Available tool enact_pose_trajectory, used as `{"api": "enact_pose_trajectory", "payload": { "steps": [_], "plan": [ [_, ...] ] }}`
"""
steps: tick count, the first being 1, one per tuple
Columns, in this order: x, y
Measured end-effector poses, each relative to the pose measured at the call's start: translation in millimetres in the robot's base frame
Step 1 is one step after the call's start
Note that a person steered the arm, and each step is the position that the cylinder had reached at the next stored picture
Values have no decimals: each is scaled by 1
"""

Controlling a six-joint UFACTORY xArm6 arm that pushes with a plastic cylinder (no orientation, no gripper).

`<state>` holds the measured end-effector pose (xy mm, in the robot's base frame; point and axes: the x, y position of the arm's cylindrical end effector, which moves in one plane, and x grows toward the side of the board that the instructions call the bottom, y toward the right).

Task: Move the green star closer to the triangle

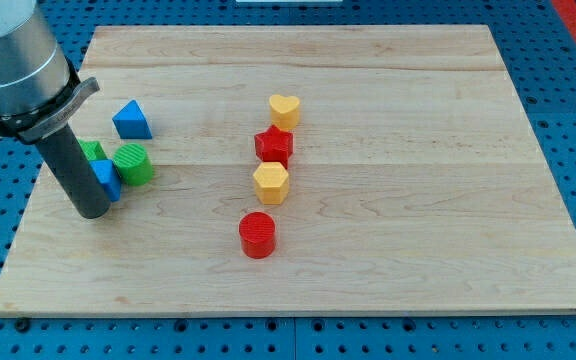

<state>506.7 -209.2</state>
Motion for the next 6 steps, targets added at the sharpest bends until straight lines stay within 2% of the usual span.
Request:
{"api": "enact_pose_trajectory", "payload": {
  "steps": [1,2,3,4,5,6],
  "plan": [
    [-24,0],
    [-18,5],
    [-12,-27],
    [-41,-52],
    [-66,-50],
    [-70,-33]
  ]
}}
